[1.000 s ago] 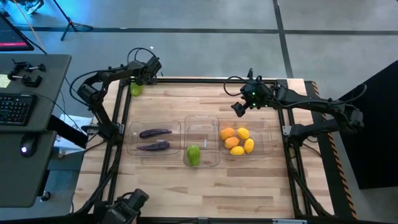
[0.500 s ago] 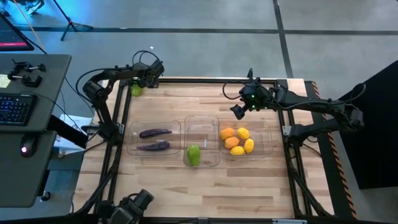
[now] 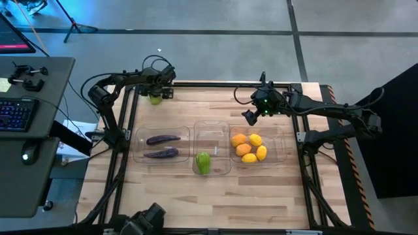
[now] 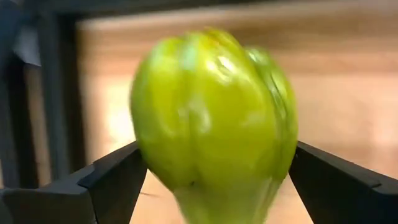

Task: Sort produce into baskets
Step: Put the chayote into the middle transparent bin

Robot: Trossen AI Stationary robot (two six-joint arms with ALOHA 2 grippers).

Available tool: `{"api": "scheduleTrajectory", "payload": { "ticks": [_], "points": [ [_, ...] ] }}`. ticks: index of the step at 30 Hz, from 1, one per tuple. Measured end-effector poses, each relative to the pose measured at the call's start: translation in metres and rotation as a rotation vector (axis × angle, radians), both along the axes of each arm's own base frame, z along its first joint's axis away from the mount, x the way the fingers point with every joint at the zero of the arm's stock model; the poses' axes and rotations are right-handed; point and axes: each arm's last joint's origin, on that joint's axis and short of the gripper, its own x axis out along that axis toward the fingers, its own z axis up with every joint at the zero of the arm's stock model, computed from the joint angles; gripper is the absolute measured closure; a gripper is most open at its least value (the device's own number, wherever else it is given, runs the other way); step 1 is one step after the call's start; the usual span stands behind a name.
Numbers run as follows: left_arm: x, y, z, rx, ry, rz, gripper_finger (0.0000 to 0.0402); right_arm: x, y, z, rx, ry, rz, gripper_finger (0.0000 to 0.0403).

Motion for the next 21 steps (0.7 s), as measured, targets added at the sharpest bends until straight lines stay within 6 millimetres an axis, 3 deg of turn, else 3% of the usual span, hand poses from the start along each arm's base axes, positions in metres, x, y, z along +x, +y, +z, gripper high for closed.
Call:
{"api": "scheduleTrajectory", "payload": {
  "ticks": [11,21],
  "points": [
    [0.026,-0.025,-0.001,-0.099,-0.036,-0.162,0.0045,0.002,-0.001,0.002,-0.008,-0.033,-0.004,0.0036],
    [0.013,-0.019,0.026,0.073,-0.066,0.008,0.0045,0.002,-0.001,0.002,0.01,-0.042,-0.021,0.0036]
  ]
}}
